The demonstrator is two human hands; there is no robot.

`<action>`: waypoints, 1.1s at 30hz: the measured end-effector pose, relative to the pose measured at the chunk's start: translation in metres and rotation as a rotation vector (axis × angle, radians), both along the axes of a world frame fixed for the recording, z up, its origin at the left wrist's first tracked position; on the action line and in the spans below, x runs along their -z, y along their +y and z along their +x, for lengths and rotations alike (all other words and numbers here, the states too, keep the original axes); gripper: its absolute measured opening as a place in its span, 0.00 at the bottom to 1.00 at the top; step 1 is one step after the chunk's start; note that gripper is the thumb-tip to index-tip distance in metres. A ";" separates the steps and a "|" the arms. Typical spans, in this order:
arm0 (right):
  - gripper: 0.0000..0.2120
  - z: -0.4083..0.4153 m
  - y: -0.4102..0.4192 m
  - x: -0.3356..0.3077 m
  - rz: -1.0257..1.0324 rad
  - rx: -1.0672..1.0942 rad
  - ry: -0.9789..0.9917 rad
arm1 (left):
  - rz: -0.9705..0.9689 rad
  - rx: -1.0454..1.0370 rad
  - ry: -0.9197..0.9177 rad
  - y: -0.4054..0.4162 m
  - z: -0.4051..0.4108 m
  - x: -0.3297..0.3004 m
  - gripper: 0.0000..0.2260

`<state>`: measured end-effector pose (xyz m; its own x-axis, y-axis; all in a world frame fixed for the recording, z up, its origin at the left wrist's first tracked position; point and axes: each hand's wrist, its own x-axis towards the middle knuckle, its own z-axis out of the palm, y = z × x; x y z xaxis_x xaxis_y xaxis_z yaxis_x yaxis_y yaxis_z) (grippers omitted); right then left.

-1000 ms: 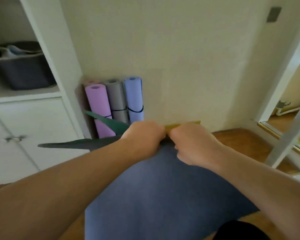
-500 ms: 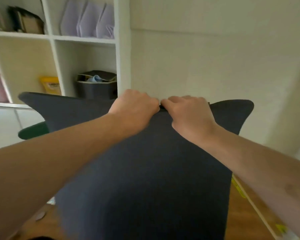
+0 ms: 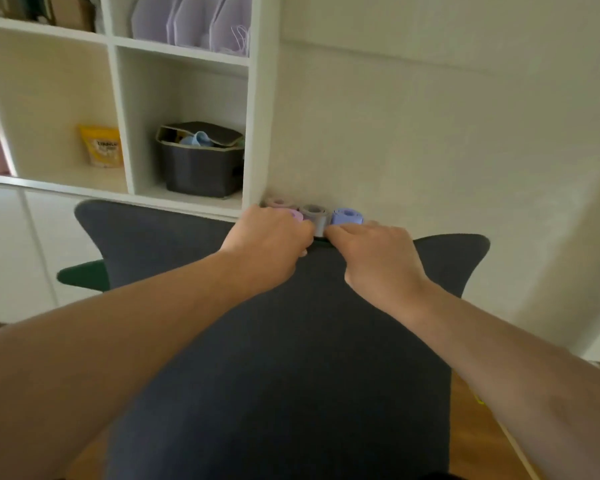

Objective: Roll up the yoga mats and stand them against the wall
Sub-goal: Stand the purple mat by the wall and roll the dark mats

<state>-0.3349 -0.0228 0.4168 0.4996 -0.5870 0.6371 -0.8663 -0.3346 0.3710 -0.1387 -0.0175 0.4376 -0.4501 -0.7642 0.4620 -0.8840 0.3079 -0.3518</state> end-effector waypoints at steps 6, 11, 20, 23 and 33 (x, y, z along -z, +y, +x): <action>0.24 0.004 0.001 0.111 0.265 0.049 -0.057 | 0.346 -0.023 0.021 -0.018 0.013 0.114 0.07; 0.27 0.014 0.006 0.184 0.428 0.102 -0.020 | 0.563 0.038 0.097 -0.026 0.020 0.169 0.09; 0.10 0.011 -0.016 0.191 1.027 0.108 -0.016 | 0.722 0.003 0.143 -0.037 0.033 0.215 0.14; 0.10 0.004 -0.035 0.188 1.278 0.126 -0.184 | 0.357 0.102 0.042 -0.029 0.031 0.235 0.20; 0.22 0.025 -0.021 0.195 1.166 0.130 -0.115 | 0.669 -0.069 -0.069 -0.015 0.032 0.270 0.17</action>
